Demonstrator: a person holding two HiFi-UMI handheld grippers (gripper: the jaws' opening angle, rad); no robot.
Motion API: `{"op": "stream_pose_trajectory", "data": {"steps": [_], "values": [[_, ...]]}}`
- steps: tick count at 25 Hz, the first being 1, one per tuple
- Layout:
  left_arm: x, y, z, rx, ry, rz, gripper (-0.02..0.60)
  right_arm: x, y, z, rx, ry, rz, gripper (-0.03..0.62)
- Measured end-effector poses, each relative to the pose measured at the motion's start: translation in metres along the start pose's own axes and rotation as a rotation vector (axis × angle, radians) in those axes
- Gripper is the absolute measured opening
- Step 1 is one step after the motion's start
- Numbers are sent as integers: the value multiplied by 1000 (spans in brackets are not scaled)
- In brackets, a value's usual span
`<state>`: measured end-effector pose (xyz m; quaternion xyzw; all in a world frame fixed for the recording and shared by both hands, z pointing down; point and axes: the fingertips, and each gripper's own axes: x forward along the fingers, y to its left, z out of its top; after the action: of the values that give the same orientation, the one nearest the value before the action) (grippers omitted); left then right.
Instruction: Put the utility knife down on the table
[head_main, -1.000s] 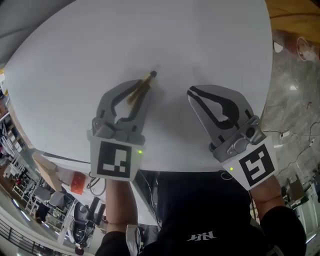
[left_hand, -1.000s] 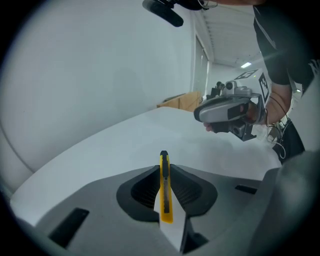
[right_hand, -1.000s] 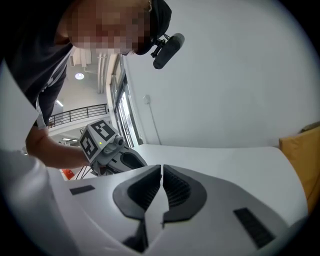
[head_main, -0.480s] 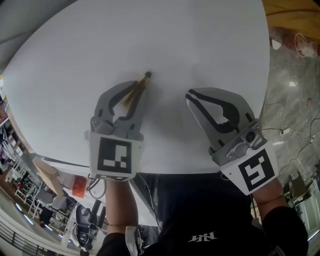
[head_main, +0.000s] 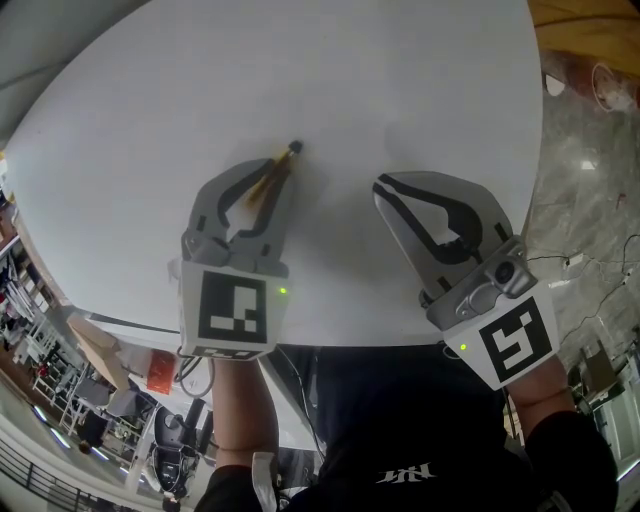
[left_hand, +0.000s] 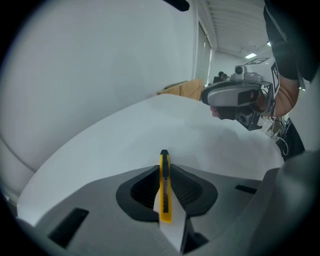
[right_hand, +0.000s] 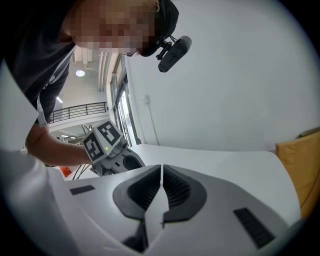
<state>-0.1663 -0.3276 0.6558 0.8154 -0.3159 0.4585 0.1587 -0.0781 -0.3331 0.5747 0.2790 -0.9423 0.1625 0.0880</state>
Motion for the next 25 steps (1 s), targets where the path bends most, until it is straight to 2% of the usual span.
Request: {"op": "stream_pose_trajectory", "data": {"steps": [4,13,18,20,22,25], "values": [[-2,-4,0,-13,-9,-11,61,-2,2,-1,-7,0,5,6],[-18,-7,-7,-35,-72,50,75,-7,17,-9,-16,5,14,6],[-37,-17,-18,-82,-122,27,48,-6,38,5,-59,-7,23,6],[-50,-19,-15,-99,-180,18,32,-8,48,21,-87,-14,28,6],[-62,-21,-7,-108,-287,-11,10,-11,53,43,-75,-23,21,6],[-86,-41,0,-172,-439,-134,6,-26,65,87,-16,-43,-53,6]]}}
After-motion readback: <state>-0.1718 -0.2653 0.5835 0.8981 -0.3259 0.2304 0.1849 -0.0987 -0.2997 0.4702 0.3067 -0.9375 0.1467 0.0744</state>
